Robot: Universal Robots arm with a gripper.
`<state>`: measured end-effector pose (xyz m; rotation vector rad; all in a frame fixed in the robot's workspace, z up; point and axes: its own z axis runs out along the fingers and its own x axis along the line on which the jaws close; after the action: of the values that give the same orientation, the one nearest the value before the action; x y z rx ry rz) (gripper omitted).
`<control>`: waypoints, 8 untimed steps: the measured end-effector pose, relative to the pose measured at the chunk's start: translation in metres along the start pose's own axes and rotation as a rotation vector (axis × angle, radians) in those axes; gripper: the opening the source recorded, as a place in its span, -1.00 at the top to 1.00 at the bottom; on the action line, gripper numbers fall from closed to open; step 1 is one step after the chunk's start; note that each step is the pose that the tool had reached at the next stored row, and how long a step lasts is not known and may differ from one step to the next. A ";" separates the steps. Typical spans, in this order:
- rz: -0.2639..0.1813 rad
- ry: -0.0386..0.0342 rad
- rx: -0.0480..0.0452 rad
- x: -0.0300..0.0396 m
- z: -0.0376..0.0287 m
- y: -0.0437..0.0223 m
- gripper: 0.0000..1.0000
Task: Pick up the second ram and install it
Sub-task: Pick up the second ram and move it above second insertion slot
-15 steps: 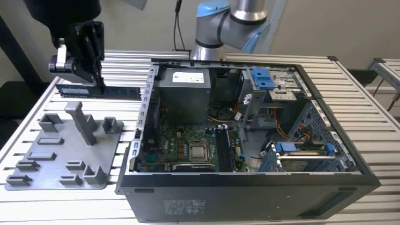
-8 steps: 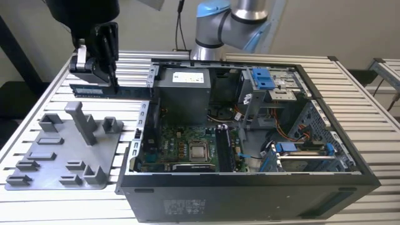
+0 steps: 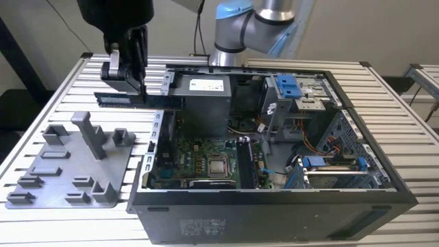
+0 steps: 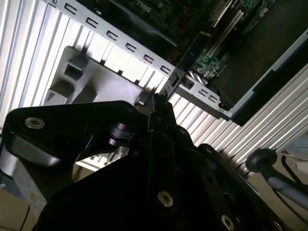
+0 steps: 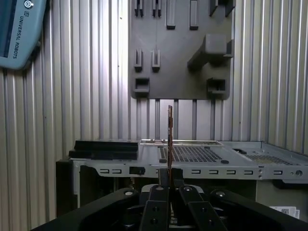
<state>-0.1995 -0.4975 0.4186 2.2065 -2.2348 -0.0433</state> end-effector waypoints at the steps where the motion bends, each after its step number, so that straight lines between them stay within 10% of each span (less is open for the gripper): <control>1: 0.000 0.0001 -0.0001 0.0000 -0.0001 -0.0037 0.73; 8: 0.000 0.0001 -0.0004 -0.0003 -0.0005 -0.0259 0.73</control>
<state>-0.1735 -0.4975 0.4186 2.2064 -2.2344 -0.0437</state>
